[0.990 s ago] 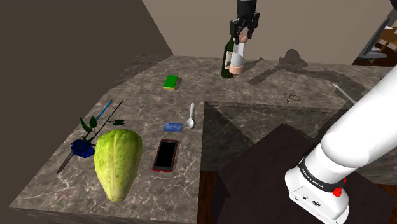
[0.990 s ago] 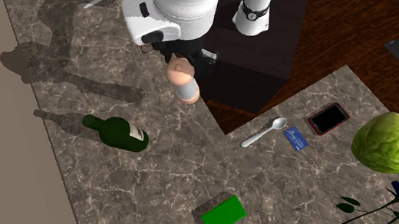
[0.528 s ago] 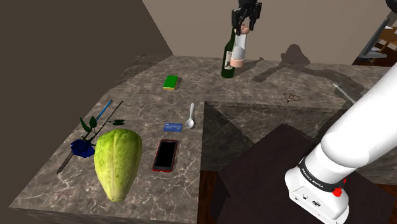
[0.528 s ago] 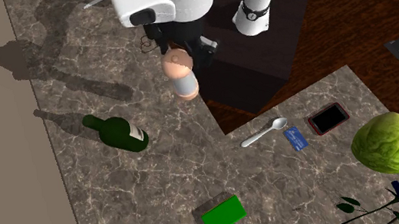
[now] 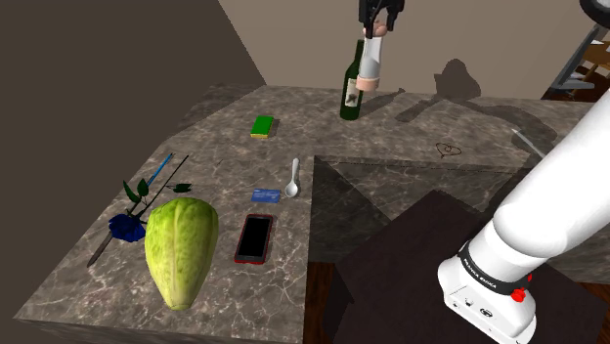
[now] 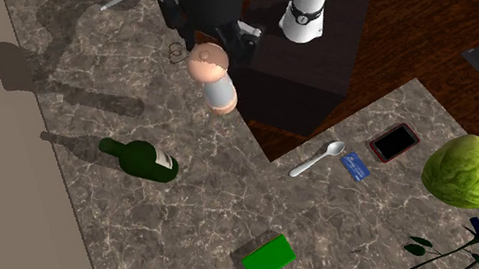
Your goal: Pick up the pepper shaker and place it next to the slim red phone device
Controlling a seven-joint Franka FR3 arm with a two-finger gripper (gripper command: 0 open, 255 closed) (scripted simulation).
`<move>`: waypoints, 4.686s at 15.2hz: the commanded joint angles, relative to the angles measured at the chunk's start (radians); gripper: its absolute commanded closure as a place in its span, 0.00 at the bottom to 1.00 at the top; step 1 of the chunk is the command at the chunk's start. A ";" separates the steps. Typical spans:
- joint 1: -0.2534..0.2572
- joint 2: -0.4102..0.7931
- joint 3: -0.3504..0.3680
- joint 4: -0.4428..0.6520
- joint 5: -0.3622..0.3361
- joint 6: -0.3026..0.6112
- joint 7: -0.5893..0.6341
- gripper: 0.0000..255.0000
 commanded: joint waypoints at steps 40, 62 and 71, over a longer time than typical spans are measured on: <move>0.461 0.307 0.396 0.038 -0.061 0.134 0.884 1.00; 0.550 0.480 0.405 0.059 -0.120 0.262 1.006 1.00; 0.550 0.480 0.405 0.059 -0.120 0.262 1.006 0.00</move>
